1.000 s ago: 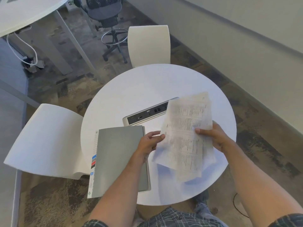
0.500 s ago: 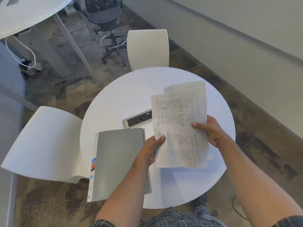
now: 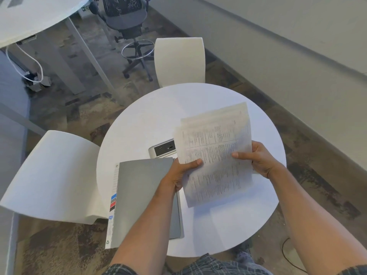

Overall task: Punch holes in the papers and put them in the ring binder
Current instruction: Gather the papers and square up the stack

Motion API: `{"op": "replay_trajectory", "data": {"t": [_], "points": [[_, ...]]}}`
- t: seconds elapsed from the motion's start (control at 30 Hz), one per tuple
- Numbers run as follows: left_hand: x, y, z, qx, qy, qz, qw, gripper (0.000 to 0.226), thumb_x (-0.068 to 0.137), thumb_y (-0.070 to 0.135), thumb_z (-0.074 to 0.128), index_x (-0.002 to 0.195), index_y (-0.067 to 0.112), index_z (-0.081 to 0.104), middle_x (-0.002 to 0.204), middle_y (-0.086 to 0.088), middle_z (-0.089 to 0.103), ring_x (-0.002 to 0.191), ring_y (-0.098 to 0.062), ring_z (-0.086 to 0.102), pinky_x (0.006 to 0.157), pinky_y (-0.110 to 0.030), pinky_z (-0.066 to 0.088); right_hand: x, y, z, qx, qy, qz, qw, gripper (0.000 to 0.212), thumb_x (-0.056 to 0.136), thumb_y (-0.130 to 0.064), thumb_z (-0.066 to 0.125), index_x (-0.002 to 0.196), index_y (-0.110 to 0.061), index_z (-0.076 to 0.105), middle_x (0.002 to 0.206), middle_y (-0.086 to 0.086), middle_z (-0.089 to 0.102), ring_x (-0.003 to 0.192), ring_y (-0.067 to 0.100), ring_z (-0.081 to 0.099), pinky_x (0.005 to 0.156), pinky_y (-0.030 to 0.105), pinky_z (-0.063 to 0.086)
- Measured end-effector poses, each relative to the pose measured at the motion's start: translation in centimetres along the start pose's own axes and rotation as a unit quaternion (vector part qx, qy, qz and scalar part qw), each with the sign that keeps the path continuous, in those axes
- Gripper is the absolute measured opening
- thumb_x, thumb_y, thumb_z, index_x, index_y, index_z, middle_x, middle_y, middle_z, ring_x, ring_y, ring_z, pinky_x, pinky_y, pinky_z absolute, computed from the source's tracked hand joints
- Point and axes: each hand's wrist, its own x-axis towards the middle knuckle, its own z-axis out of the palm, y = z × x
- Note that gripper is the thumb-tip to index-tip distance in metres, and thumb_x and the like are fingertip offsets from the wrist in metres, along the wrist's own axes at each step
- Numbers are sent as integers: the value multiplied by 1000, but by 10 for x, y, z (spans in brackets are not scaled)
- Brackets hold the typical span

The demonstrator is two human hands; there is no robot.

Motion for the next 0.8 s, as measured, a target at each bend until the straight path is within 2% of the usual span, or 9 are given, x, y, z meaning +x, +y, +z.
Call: {"op": "replay_trajectory", "data": {"t": [0.1,0.17,0.27,0.33,0.43,0.53,0.6,0.7,0.8], "points": [[3,5,6,48,39,15,998,80,60,17,98,132,4,67,130,-14,72,124,-33,67,107,-53,51,0,5,4,3,15,7,1000,46,70,-9,84,115,-7,74,119,12,76,111,32,72,94,52,57],[3,12,9,69,66,35,995,66,65,7,92,127,4,70,125,-13,74,121,-32,69,105,-51,53,-1,4,6,18,30,-7,999,45,67,-6,84,111,-8,76,117,14,76,110,33,72,90,49,60],[-1,23,10,86,74,68,991,59,67,3,89,122,6,71,118,-12,77,114,-28,72,98,-45,58,-4,-3,9,-8,44,-48,998,43,65,-9,85,107,-11,77,111,9,78,102,25,75,77,36,62],[-4,23,8,98,62,84,990,60,67,-1,89,124,4,69,118,-13,77,112,-28,73,92,-40,60,-5,-2,7,-15,47,-64,997,44,61,-10,88,104,-11,78,108,6,79,99,21,76,76,30,62],[-5,8,4,119,78,71,987,61,61,2,92,118,7,71,117,-13,77,111,-29,73,86,-35,61,-7,17,4,-28,63,-38,997,57,51,-13,95,106,-11,77,108,6,79,104,23,74,87,40,62],[-6,-13,1,149,97,48,983,56,64,-6,92,115,9,73,118,-16,76,114,-35,70,83,-33,62,-8,38,7,-56,47,-5,997,62,55,-7,93,113,-11,72,108,3,79,108,23,72,87,36,63],[-8,-19,1,161,95,41,982,53,68,-8,89,114,11,73,117,-14,76,113,-31,71,84,-34,63,-9,44,9,-64,45,3,997,64,56,-8,93,116,-10,71,111,4,78,111,25,71,88,36,61],[-11,-22,1,175,85,28,981,50,69,-2,91,112,17,74,114,-6,78,109,-23,74,88,-39,62,-11,46,6,-65,58,4,996,61,58,-9,96,114,-12,73,112,4,78,109,22,72,92,43,59],[-13,-28,-3,186,78,13,979,48,69,0,92,113,12,76,113,-8,79,109,-25,74,93,-42,60,-19,49,4,-75,47,11,996,48,68,1,91,109,-19,73,107,-3,79,104,16,73,93,44,60]]}}
